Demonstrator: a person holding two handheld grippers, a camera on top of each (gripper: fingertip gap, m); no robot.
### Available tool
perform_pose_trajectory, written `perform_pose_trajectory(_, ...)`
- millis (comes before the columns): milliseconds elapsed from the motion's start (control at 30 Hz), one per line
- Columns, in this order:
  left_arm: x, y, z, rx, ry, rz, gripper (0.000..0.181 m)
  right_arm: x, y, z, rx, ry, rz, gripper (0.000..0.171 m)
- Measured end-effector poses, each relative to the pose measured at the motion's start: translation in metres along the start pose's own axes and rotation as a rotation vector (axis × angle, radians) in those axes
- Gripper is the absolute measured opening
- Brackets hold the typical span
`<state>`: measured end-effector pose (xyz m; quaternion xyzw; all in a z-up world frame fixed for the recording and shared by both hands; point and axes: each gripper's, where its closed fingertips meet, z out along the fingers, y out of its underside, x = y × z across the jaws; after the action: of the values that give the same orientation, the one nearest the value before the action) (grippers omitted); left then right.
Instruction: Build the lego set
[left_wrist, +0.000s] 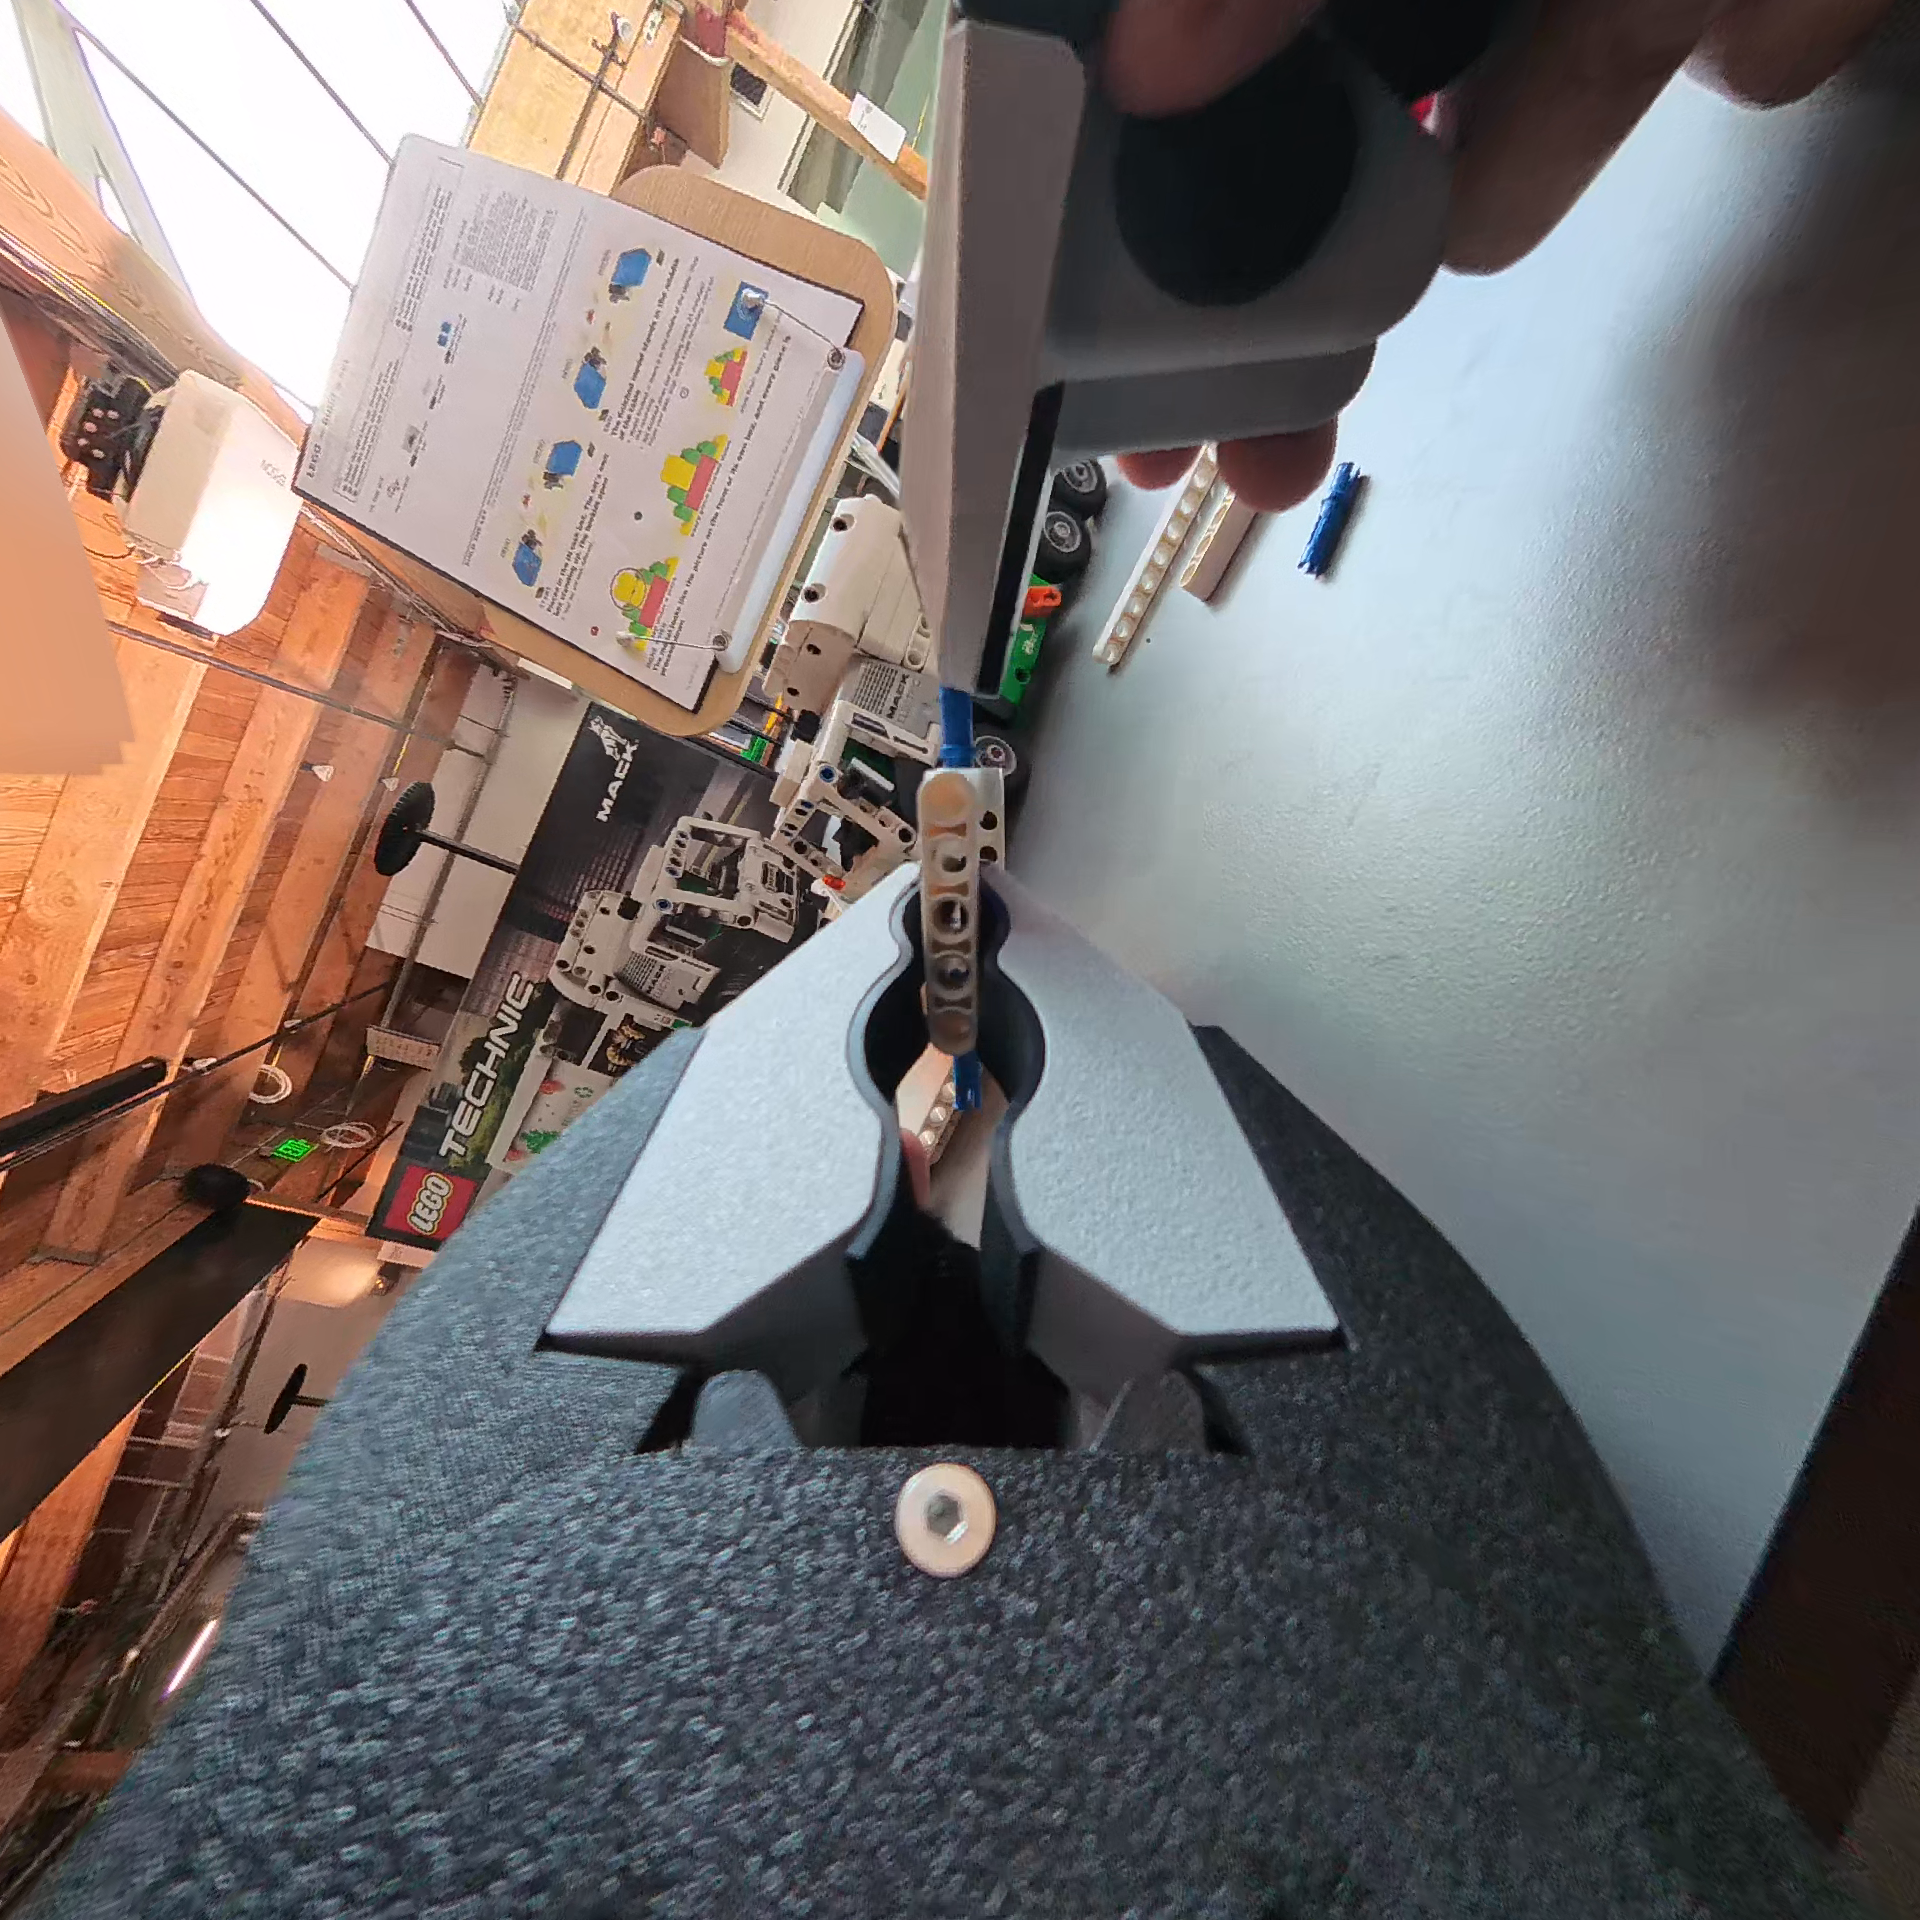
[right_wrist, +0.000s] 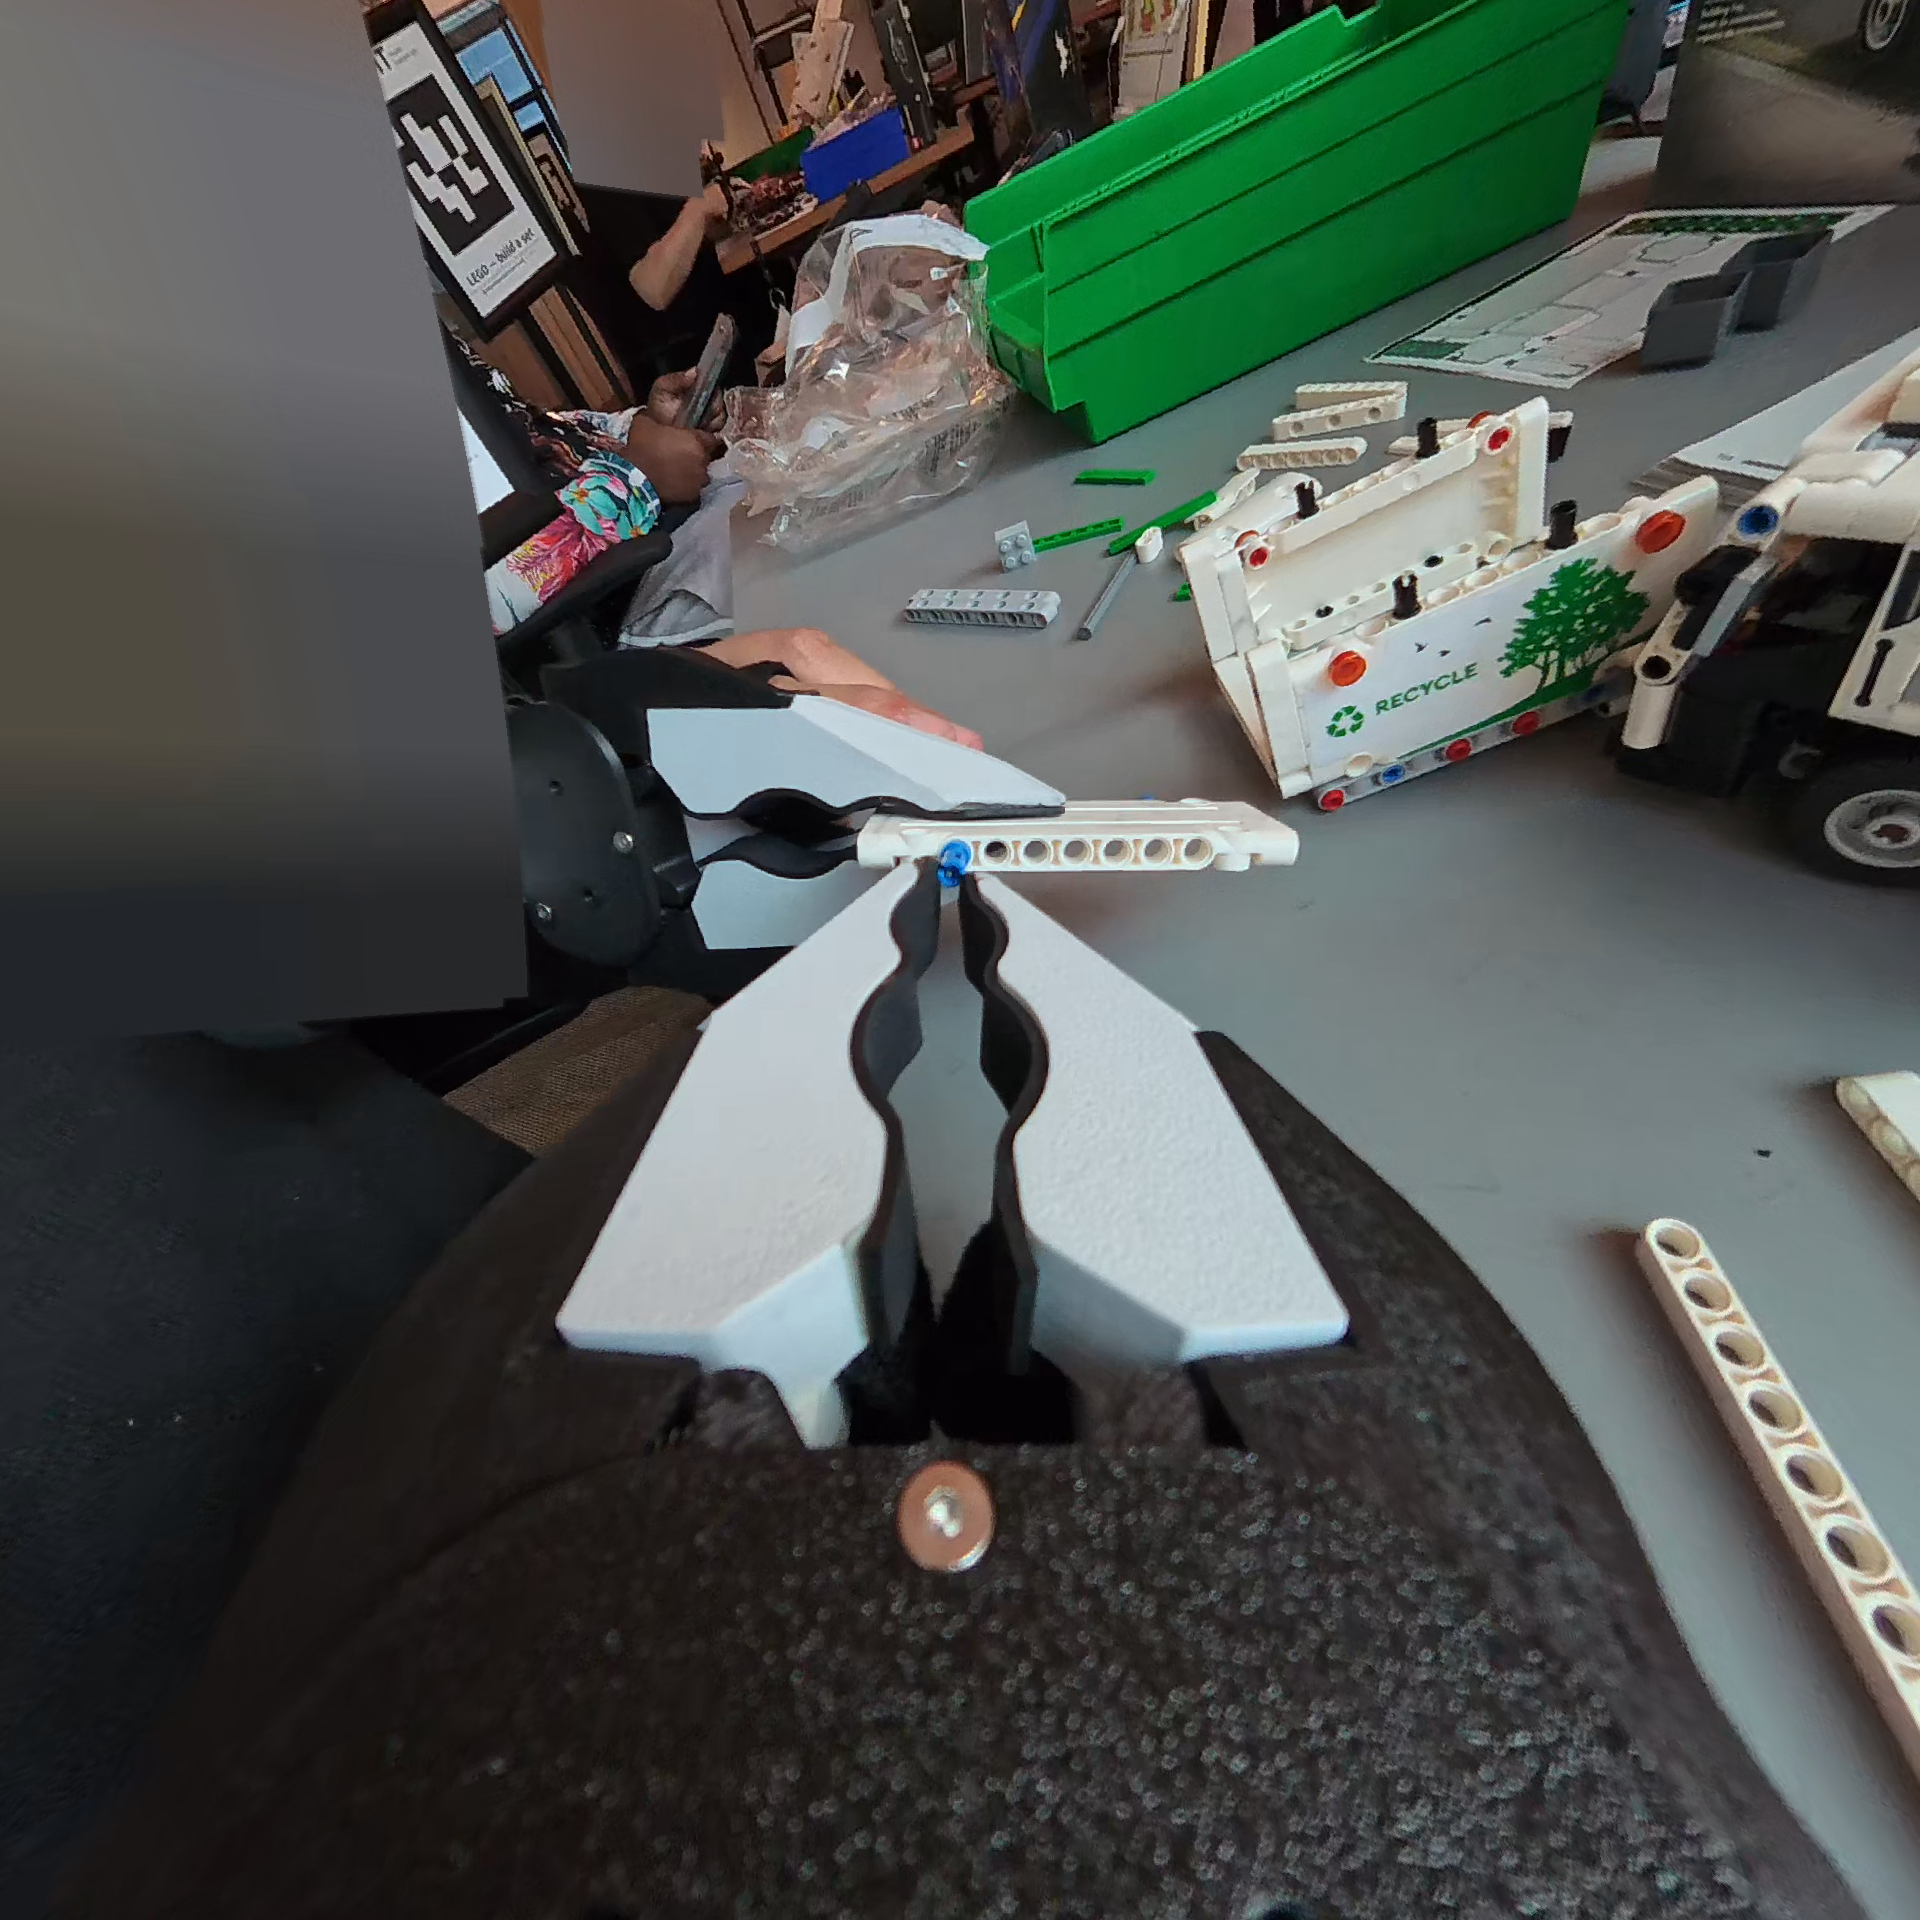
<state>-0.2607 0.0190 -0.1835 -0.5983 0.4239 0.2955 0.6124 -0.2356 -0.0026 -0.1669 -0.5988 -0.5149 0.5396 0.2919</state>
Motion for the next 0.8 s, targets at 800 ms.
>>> perform_pose_trajectory(800, -0.038, -0.066, -0.053, 0.526, 0.508, -0.947, 0.000, -0.030, -0.023, -0.023, 0.094, -0.145, -0.319, 0.007)
